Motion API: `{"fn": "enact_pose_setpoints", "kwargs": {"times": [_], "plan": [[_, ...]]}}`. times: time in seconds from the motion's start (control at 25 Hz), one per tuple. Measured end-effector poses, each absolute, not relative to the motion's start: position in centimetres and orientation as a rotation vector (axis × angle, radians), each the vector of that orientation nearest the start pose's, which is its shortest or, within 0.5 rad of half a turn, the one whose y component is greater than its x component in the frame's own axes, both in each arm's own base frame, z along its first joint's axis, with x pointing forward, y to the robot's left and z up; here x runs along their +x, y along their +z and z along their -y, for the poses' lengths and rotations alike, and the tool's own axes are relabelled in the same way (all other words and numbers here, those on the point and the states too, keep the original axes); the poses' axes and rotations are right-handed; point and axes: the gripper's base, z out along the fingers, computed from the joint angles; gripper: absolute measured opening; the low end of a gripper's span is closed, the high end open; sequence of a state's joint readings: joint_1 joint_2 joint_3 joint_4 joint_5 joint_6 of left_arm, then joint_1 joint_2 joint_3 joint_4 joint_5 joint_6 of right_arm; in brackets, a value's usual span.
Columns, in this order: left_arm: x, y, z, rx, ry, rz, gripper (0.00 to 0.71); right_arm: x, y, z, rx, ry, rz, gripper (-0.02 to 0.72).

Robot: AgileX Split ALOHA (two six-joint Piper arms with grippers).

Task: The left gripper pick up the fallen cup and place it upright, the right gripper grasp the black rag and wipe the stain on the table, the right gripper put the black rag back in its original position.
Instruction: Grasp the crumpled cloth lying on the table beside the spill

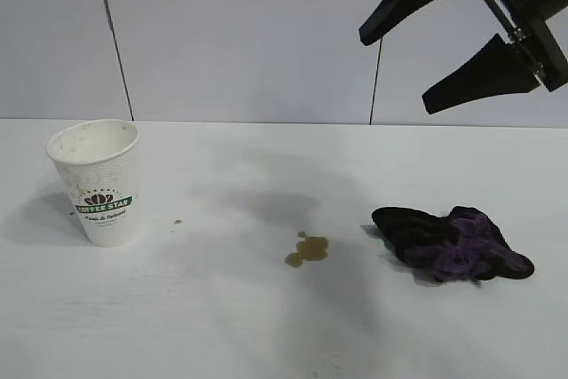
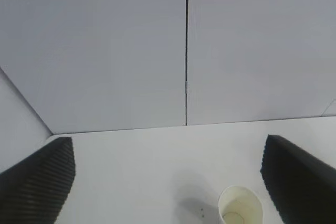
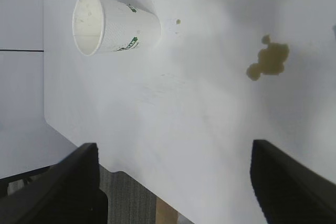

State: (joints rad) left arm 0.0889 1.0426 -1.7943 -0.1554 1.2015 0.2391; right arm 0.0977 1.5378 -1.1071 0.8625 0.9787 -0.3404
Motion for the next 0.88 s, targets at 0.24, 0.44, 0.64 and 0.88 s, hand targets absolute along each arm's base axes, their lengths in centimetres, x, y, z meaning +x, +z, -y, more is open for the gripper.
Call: {"fn": "enact_pose_setpoints", "kwargs": {"times": [0.24,0.44,0.64,0.88], "plan": [[1.3,56.2,0.7,0.171,0.146,-1.731,0.694,29.7,27.9,-8.7,-0.034,1.021,-2.636,0.545],[-7.8,51.8,1.4,0.162,0.170,-1.589,0.694,29.7,27.9,-8.7,-0.034,1.021,-2.636,0.545],[-12.1,45.8,1.4,0.120,0.212,-1.543,0.694,29.7,27.9,-8.7,-0.036,1.021,-2.636,0.545],[-11.9,39.8,1.0,0.024,0.179,-1.610,0.694,29.7,27.9,-8.7,-0.038,1.017,-2.637,0.545]]}}
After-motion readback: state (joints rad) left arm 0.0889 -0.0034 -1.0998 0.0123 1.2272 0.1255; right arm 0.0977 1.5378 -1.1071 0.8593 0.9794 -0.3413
